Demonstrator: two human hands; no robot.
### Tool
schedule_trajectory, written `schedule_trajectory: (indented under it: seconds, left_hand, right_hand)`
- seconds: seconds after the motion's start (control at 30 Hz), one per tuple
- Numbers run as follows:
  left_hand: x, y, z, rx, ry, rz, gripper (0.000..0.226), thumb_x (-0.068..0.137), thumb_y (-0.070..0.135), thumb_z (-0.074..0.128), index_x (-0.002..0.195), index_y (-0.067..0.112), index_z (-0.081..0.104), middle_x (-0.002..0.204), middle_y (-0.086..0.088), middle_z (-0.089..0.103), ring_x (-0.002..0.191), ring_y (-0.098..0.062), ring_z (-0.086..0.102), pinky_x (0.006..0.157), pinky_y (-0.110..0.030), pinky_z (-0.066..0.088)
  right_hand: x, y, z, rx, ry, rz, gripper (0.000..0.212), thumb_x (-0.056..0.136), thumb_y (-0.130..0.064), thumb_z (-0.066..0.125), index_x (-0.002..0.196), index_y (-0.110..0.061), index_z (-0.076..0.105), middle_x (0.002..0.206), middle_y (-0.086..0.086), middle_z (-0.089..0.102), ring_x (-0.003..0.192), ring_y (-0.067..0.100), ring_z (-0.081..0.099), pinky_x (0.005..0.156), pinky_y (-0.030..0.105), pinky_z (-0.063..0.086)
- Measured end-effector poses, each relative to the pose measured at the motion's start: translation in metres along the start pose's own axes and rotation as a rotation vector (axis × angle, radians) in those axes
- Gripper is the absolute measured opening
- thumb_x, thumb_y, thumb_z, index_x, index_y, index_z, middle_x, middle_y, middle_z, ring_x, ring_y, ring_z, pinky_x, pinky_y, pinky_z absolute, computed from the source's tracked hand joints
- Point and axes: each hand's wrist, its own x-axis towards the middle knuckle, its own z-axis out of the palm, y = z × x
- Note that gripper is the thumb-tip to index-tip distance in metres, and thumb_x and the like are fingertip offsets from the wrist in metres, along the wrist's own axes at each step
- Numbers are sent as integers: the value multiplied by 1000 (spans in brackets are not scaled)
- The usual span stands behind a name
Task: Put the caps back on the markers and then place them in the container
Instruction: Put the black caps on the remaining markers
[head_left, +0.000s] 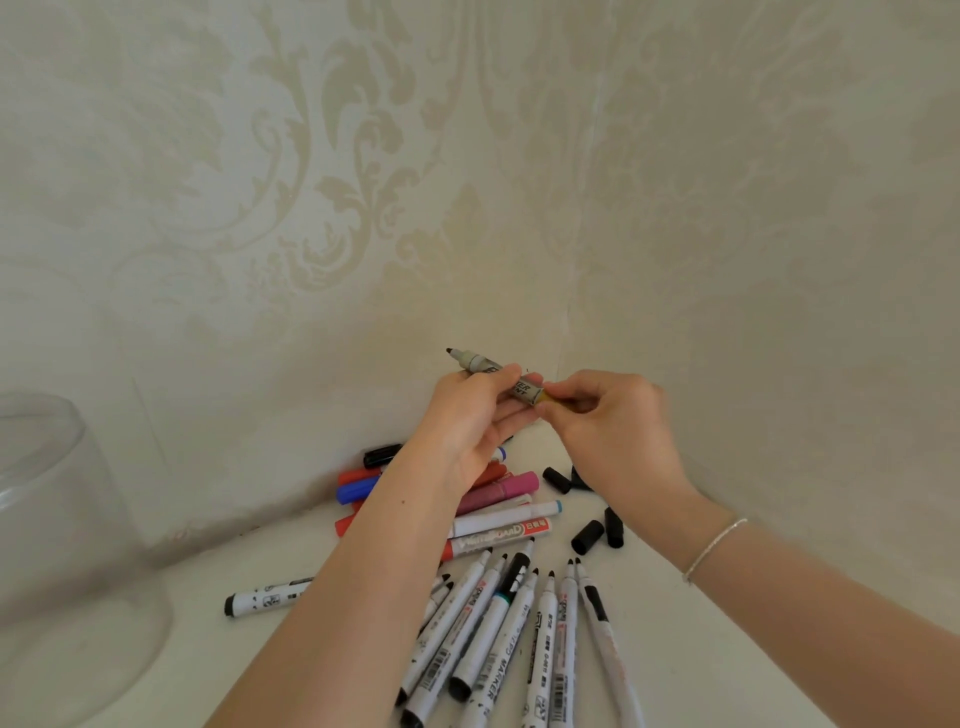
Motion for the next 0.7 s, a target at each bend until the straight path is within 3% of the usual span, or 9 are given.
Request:
schedule_trajectory:
  seconds: [0.13,0.3,0.4,0.5,0.63,0.7]
  left_hand:
    - [0,-2,-1,35,3,-25,4,96,2,52,98,-1,54,89,-17,68,75,-24,68,60,-29,61]
    - [-6,0,3,88,-67,-119,4,95,7,52,93,4,54,79,-11,66,57,-17,64,50,-25,56]
    - [-9,1,4,140,-139,-153,8,95,11,50,99,5,53,76,-9,64,58,-17,64,50,-25,53]
    - [-10,2,1,192,-164,-120,10,96,10,50,101,4,56,74,-8,63,65,-19,65,56,-32,56]
    - [-12,0,0,364,-248,-89,16,97,11,50,105,4,63,74,-7,63,64,-18,64,69,-40,56]
    - [-10,2,-3,406,-274,-86,16,97,11,51,106,5,63,76,-8,62,64,-18,64,76,-45,55]
  right_hand:
    - [-3,3,3,-61,17,-122,5,81,-5,70,79,-7,74,68,9,68,62,26,62,57,24,45]
    - [-2,13,-9,-67,-75,-370,18,76,-14,77,71,-4,63,63,1,58,56,11,51,52,19,43]
    - [4,16,-18,-145,-148,-484,36,70,-34,80,73,-11,53,64,-12,44,56,4,41,49,14,36]
    - [5,17,-19,-263,-244,-395,59,59,-56,79,92,-23,42,82,-19,40,70,-1,44,59,19,41]
    - [3,20,-17,-204,-496,-326,104,57,-55,82,141,-29,25,121,-16,30,100,-5,43,84,8,42]
    - [5,20,-17,-238,-556,-329,117,58,-57,80,149,-26,13,137,-17,17,113,-5,37,93,6,36]
